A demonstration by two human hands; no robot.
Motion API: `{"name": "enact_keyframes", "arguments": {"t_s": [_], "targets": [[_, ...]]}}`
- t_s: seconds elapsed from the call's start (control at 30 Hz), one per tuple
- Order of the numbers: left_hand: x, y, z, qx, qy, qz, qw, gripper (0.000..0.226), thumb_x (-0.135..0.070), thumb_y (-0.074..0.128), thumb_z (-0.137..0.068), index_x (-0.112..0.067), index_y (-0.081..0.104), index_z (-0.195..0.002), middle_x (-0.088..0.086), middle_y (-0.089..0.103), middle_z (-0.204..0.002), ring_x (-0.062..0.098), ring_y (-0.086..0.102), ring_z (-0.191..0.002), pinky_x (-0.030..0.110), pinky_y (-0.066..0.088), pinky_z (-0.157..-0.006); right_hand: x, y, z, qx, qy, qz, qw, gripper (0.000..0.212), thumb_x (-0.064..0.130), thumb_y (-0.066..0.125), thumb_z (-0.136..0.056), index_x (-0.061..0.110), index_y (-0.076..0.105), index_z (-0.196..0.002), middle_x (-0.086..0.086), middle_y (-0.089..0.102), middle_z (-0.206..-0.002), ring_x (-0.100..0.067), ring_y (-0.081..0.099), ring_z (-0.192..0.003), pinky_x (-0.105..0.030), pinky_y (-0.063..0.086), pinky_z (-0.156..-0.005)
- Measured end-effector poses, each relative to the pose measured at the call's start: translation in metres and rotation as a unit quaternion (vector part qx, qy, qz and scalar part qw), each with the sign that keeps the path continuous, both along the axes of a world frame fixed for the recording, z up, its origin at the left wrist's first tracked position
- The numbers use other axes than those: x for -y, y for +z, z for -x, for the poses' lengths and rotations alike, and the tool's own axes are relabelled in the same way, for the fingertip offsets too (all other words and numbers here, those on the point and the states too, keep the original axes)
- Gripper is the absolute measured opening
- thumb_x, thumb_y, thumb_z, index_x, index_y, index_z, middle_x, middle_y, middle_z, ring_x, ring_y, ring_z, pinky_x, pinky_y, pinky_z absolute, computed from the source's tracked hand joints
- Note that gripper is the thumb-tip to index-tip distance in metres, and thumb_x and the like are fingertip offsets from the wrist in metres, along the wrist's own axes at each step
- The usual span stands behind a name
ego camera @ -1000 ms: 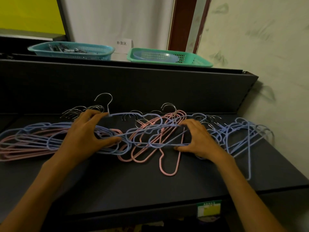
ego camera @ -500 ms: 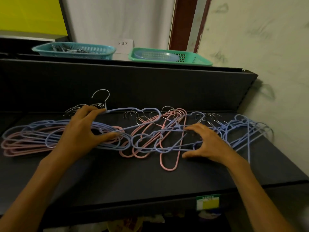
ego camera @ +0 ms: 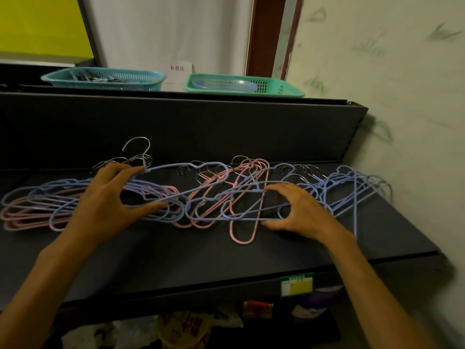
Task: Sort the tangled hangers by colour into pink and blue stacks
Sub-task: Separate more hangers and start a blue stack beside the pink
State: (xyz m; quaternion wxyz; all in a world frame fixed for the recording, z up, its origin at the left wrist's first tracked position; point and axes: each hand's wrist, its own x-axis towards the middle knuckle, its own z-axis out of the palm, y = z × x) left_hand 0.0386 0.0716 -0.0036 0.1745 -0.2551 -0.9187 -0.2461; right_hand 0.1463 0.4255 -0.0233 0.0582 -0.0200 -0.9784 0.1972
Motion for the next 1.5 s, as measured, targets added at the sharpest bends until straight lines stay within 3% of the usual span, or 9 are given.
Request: {"name": "enact_keyframes", "arguments": {"t_s": [0.13,0.37,0.63,0.73,0.9,1.2,1.5], "targets": [[0.003,0.001,-0.007,0.003,-0.004,0.002,1.0,0.09,-0.058,0.062,-0.056,-0.015,0.045,-0.134,0.014,0.042,-0.13,0.032,0.042,-0.116,0.047,0.041,-0.092,0.005,0.004,-0.008,-0.005,0.026,-0.02,0.999,0.085,0.055,0.074,-0.064,0.043,0.032,-0.137,0.01,0.034,-0.145,-0.01,0.031,-0.132,-0.033,0.027,-0.108],[0.012,0.002,-0.017,0.0,-0.003,-0.003,1.0,0.091,-0.059,0.063,-0.057,-0.014,0.045,-0.134,0.014,0.042,-0.129,0.031,0.042,-0.116,0.046,0.041,-0.091,0.011,0.011,-0.021,-0.051,0.019,0.008,0.999,0.082,0.06,0.071,-0.064,0.039,0.036,-0.135,0.009,0.042,-0.137,-0.011,0.04,-0.125,-0.042,0.039,-0.105],[0.043,-0.003,-0.013,-0.011,0.028,0.041,0.999,0.09,-0.063,0.063,-0.061,-0.017,0.044,-0.136,0.012,0.041,-0.132,0.032,0.04,-0.118,0.049,0.037,-0.096,0.022,0.003,-0.021,-0.096,-0.055,-0.033,0.993,0.089,0.061,0.071,-0.064,0.027,0.037,-0.139,0.001,0.04,-0.143,-0.017,0.033,-0.132,-0.032,0.024,-0.109],[0.06,-0.006,-0.015,-0.008,0.03,0.029,0.999,0.093,-0.074,0.063,-0.062,-0.018,0.046,-0.134,0.01,0.043,-0.131,0.031,0.042,-0.117,0.051,0.039,-0.096,0.031,0.006,-0.017,-0.107,-0.054,-0.032,0.992,0.089,0.062,0.07,-0.064,0.028,0.037,-0.139,0.002,0.04,-0.142,-0.016,0.034,-0.131,-0.027,0.023,-0.104],[0.104,-0.003,-0.014,-0.022,0.042,0.021,0.999,0.092,-0.075,0.049,-0.061,-0.019,0.046,-0.133,0.009,0.043,-0.129,0.03,0.043,-0.115,0.053,0.042,-0.093,0.057,0.013,-0.004,-0.119,-0.046,-0.037,0.991,0.088,0.063,0.069,-0.064,0.03,0.036,-0.139,0.001,0.039,-0.142,-0.016,0.034,-0.13,-0.035,0.028,-0.107],[0.241,0.004,-0.035,-0.049,0.105,0.041,0.992,0.092,-0.075,0.048,-0.06,-0.015,0.051,-0.13,0.008,0.046,-0.123,0.028,0.045,-0.108,0.047,0.04,-0.09,0.192,0.021,0.026,-0.14,-0.003,-0.038,0.989,0.083,0.055,0.072,-0.069,0.021,0.04,-0.138,-0.003,0.044,-0.139,-0.02,0.038,-0.128,-0.041,0.03,-0.11],[0.414,-0.006,-0.07,-0.029,0.157,0.026,0.987,0.092,-0.075,0.049,-0.059,-0.018,0.048,-0.132,0.005,0.044,-0.127,0.026,0.042,-0.111,0.046,0.039,-0.091,0.37,0.005,0.054,-0.153,0.059,-0.027,0.986,0.082,0.056,0.072,-0.069,0.027,0.04,-0.138,0.0,0.044,-0.14,-0.02,0.037,-0.13,-0.039,0.028,-0.109]]}}
